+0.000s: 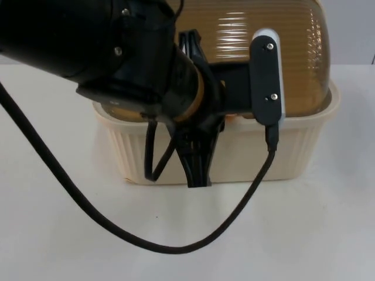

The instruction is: Open the box lid with the left hand, place the block into the box with the right hand, then close the box lid with the left hand.

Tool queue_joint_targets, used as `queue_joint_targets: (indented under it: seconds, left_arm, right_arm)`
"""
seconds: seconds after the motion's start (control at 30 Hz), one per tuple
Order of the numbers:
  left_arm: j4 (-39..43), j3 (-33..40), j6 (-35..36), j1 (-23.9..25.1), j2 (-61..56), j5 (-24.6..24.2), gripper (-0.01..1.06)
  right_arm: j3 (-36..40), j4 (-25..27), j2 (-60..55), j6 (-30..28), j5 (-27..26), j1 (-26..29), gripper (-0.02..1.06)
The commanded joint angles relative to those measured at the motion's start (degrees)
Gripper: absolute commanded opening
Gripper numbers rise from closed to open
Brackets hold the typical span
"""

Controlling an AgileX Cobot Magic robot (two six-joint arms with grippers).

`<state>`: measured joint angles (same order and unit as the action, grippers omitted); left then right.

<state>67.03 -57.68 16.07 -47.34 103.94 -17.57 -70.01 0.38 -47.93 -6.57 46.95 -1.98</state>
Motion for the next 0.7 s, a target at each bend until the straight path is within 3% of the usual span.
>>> queue_joint_targets:
  seconds: [0.0,0.67]
  left_arm:
    - [-0.2,-0.27,0.03,0.69,-0.55,-0.09,0.0]
    - [1.69,-0.31,0.25,0.68,-0.59,-2.79,0.0]
  right_arm:
    - [-0.28,-0.38,0.16,-0.48,0.03,0.09,1.05]
    - [-0.28,-0.38,0.16,-0.48,0.84,0.09,1.05]
